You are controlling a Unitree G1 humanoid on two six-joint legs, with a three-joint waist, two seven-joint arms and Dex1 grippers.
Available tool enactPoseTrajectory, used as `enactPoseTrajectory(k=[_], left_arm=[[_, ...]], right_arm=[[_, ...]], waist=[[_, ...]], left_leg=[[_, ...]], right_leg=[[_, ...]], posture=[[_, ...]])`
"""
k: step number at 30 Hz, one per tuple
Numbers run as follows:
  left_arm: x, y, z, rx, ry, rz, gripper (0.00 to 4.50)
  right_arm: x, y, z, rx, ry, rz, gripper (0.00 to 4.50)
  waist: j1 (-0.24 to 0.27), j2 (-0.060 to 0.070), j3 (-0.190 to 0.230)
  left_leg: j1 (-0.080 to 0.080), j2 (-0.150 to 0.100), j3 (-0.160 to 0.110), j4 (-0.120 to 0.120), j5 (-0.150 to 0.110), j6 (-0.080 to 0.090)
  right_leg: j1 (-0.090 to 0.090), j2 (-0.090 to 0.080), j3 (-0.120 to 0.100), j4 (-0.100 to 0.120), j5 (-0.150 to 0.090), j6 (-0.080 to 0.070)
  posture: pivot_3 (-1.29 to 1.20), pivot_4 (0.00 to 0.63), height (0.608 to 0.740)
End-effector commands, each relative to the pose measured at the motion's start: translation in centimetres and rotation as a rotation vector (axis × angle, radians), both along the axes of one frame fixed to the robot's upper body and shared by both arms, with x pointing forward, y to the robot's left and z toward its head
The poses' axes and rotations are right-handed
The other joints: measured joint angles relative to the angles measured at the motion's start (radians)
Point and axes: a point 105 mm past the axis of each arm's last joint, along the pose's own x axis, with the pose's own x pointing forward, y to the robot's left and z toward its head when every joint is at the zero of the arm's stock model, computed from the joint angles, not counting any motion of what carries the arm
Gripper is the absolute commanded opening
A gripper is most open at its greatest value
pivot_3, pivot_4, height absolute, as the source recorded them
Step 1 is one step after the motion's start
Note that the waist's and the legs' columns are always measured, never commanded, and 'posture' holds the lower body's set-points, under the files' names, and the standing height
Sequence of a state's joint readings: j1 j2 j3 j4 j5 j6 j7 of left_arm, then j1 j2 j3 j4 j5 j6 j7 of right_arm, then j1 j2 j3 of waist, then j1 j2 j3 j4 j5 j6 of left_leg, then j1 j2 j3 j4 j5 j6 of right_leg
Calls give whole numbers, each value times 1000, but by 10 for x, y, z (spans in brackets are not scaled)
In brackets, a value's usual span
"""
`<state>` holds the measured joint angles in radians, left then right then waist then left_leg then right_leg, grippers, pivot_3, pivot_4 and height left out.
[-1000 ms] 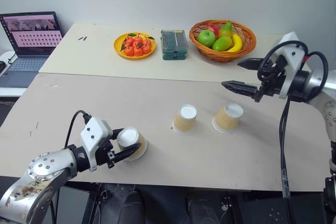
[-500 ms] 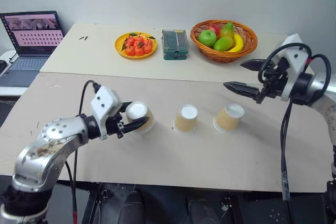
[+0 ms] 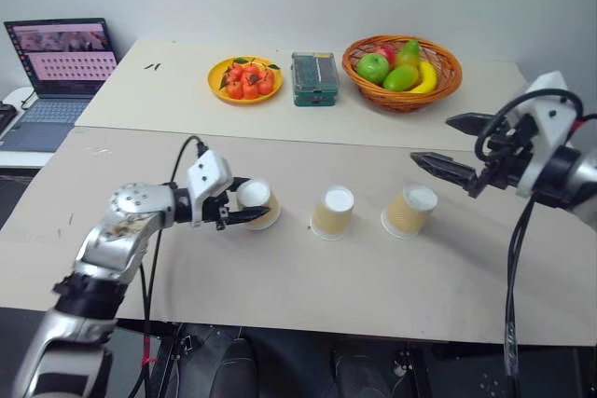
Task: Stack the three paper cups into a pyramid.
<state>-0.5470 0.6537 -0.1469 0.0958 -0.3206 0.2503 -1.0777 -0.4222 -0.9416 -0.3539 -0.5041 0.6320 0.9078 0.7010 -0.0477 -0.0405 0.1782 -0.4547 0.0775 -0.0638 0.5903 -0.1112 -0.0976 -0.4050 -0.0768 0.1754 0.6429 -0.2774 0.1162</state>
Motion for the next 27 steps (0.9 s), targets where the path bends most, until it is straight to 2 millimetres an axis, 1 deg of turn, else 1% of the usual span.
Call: enactPoseTrajectory(k=[1,11,17,22,27], left_arm=[[6,-10,5,12,-44,-71,2412],[7,-33,1,4,-1,-183,2412],[3,-42,-1,-12,33,-217,2412],[-2,-50,-3,-18,49,-246,2412],[-4,-52,-5,-12,50,-262,2412]], right_arm=[[-10,-4,17,-13,-69,-32,4500],[-16,-5,20,-13,-69,-69,4500],[-17,-5,20,-11,-67,-78,4500],[-22,-9,18,-15,-66,-90,4500],[-25,-13,18,-17,-67,-98,4500]], waist=[[4,0,0],[4,0,0],[4,0,0],[6,0,0],[5,0,0]], left_leg=[[0,0,0,0,0,0],[0,0,0,0,0,0],[0,0,0,0,0,0],[0,0,0,0,0,0],[0,0,0,1,0,0]], right_leg=[[0,0,0,0,0,0],[1,0,0,1,0,0],[1,0,0,1,0,0],[1,0,0,1,0,1],[1,0,0,1,0,1]], posture=[[0,150,740],[0,150,740],[0,150,740],[0,150,740],[0,150,740]])
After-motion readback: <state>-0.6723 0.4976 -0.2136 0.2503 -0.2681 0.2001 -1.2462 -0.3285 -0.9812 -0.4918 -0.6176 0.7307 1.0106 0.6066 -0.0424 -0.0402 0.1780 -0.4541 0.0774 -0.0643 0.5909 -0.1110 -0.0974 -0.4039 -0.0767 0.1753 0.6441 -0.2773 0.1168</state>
